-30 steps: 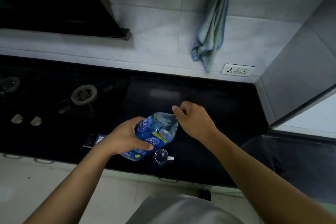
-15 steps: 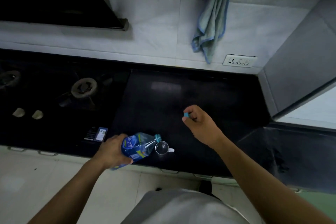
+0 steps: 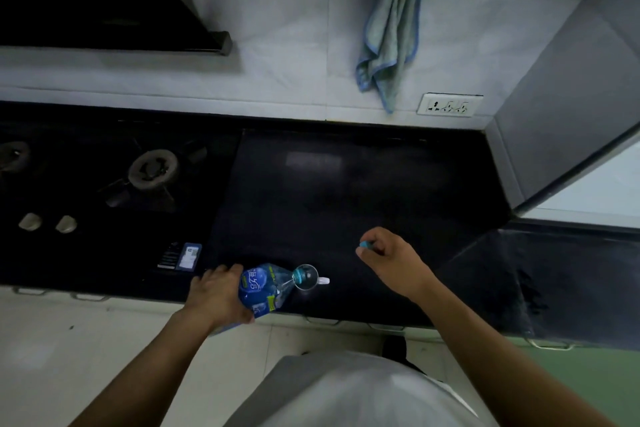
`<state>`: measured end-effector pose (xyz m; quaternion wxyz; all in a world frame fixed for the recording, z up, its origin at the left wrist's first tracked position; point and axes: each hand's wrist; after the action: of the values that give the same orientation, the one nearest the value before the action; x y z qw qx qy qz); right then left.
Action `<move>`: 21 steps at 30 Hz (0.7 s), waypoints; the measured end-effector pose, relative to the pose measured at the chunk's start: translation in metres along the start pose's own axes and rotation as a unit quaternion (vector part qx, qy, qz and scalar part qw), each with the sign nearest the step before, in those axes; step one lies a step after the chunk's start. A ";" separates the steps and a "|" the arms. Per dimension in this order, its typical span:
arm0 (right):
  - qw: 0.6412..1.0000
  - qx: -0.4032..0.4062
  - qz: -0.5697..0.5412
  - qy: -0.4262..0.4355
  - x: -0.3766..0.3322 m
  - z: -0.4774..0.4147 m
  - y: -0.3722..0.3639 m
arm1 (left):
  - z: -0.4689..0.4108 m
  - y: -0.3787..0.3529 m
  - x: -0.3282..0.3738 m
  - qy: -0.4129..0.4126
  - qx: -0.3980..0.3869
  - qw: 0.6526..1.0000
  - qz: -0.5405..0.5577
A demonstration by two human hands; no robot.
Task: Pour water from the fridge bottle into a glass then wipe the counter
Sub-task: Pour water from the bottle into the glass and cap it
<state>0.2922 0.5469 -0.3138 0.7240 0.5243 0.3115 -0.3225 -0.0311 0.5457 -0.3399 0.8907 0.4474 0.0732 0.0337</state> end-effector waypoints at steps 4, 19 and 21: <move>1.000 0.000 -0.004 0.003 0.005 0.002 -0.002 | 0.002 0.009 0.005 0.007 -0.024 0.999 -0.020; 1.000 -0.020 0.004 -0.011 0.013 0.001 -0.005 | 0.012 0.026 0.023 0.025 -0.061 0.997 -0.050; 0.999 -0.022 0.017 -0.020 0.016 0.001 -0.005 | 0.013 0.028 0.024 0.026 -0.061 0.997 -0.050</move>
<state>0.2981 0.5422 -0.3287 0.7471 0.5066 0.2947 -0.3136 -0.0048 0.5554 -0.3128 0.9147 0.3870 0.1163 0.0047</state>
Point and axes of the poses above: each hand's wrist, its own z-axis away from the middle knuckle, its own y-axis out of the back of the hand, x = y × z, and after that the axes turned 8 degrees about y, right-handed
